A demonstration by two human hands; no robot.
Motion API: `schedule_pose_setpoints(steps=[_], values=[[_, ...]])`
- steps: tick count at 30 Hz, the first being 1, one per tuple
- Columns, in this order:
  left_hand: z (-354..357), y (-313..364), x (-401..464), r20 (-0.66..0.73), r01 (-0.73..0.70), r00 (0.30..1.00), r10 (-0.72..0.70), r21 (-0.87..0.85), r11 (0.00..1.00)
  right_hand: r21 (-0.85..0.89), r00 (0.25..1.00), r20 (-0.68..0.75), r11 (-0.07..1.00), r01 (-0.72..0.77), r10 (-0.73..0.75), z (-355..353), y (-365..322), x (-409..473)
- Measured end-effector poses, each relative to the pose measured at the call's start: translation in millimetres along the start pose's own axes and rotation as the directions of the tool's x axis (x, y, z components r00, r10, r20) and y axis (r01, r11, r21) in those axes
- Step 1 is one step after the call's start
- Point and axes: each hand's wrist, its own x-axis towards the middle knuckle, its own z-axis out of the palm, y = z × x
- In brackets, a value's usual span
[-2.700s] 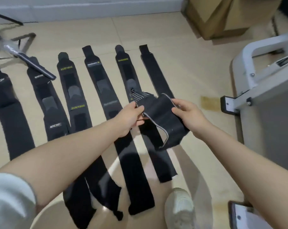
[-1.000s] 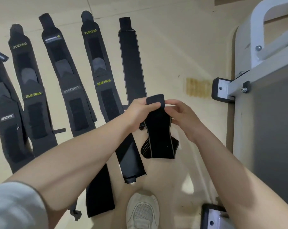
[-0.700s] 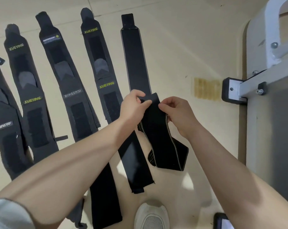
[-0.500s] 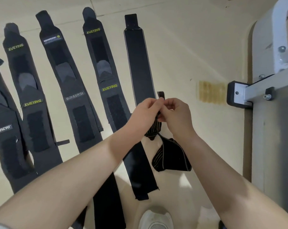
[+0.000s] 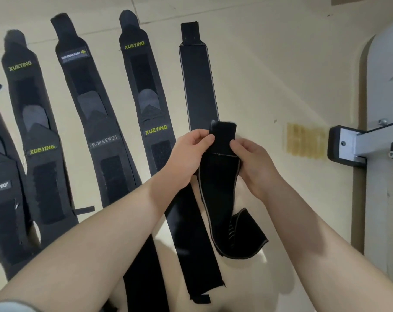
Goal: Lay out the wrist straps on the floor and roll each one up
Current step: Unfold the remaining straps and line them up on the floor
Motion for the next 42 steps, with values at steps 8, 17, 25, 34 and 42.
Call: schedule_pose_setpoints(steps=[8, 17, 25, 34, 42], values=[[-44.2, -29.7, 55.7, 0.398, -0.377, 0.917, 0.027, 0.886, -0.270, -0.247, 0.988, -0.148, 0.969, 0.002, -0.039, 2.5, 10.8, 42.7], [-28.1, -6.8, 113.3, 0.300, -0.264, 0.947, 0.112, 0.930, -0.256, -0.633, 0.954, -0.122, 0.761, 0.139, -0.275, 6.5, 14.3, 74.8], [-41.7, -5.1, 123.2, 0.370, -0.322, 0.922, 0.117, 0.898, -0.300, -0.731, 0.905, -0.230, 0.677, 0.081, -0.357, 11.1, 5.3, 108.6], [-18.8, -22.1, 63.8, 0.576, -0.593, 0.795, 0.188, 0.804, 0.046, -0.816, 0.891, -0.299, 0.575, -0.053, -0.342, 18.1, 2.5, 112.5], [-3.2, -32.1, 48.9, 0.369, -0.373, 0.927, 0.065, 0.926, 0.063, -0.498, 0.996, 0.030, 0.863, 0.083, -0.079, -18.3, 1.8, 60.8]])
